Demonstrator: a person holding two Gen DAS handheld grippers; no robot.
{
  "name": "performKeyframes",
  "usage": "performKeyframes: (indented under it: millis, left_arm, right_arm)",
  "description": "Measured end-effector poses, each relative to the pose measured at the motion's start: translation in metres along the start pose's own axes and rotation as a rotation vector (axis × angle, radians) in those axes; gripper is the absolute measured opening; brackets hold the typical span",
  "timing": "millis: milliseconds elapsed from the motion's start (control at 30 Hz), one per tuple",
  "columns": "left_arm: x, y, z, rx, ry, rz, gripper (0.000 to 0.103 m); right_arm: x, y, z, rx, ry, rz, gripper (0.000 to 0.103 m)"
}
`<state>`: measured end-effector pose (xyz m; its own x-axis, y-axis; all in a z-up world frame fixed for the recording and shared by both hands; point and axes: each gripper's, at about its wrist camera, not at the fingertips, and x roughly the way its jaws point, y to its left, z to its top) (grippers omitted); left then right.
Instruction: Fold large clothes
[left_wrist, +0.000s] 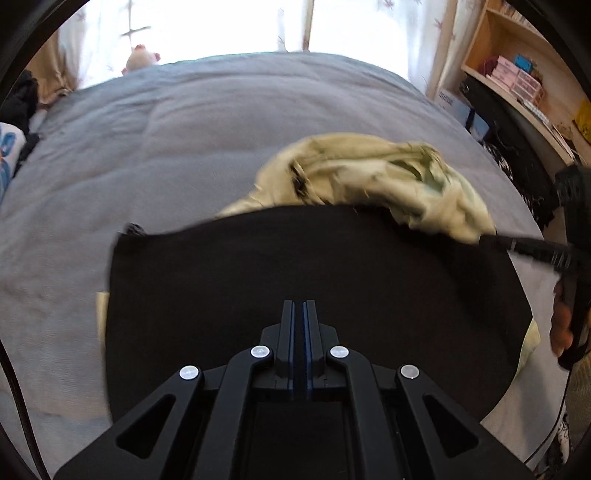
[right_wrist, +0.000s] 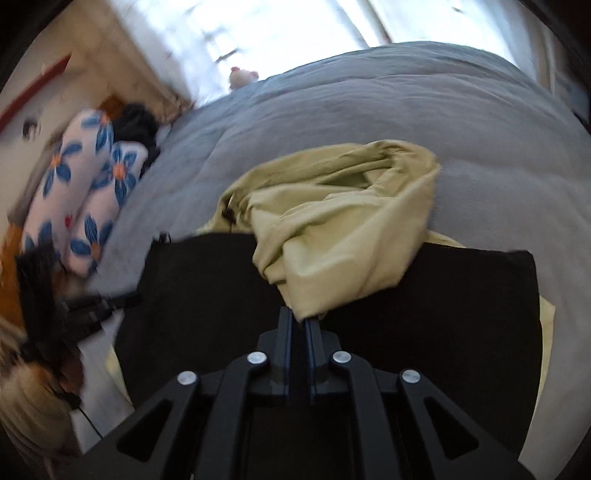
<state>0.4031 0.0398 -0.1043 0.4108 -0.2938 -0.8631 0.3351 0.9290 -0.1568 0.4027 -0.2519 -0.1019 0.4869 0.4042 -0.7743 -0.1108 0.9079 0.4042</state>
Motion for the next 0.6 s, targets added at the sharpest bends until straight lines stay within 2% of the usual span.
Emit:
performKeyframes:
  millis: [33, 67, 133, 167, 333, 433, 600]
  left_arm:
    - [0.004, -0.003, -0.001, 0.006, 0.004, -0.005, 0.002]
    - [0.008, -0.007, -0.002, 0.012, 0.007, -0.014, 0.002]
    - [0.015, -0.012, 0.001, 0.025, 0.011, -0.033, 0.002]
    - [0.018, -0.015, 0.003, 0.031, 0.010, -0.040, 0.002]
    - [0.035, -0.026, 0.017, 0.040, 0.016, -0.065, 0.002]
    - [0.042, -0.032, 0.021, 0.046, 0.021, -0.079, 0.002]
    - [0.060, -0.033, 0.020, 0.055, 0.050, -0.093, 0.002]
  right_arm:
    - [-0.007, -0.009, 0.003, 0.035, -0.021, 0.013, 0.016]
    - [-0.015, -0.019, 0.009, 0.070, -0.047, 0.018, 0.029]
    - [-0.026, -0.032, 0.017, 0.102, -0.084, -0.002, 0.044]
    - [-0.031, -0.040, 0.023, 0.119, -0.106, -0.009, 0.047]
    - [-0.017, -0.071, 0.064, 0.232, -0.125, -0.022, 0.047]
    - [0.015, -0.096, 0.091, 0.311, -0.081, -0.041, 0.047]
    - [0.057, -0.129, 0.106, 0.399, -0.019, -0.030, 0.047]
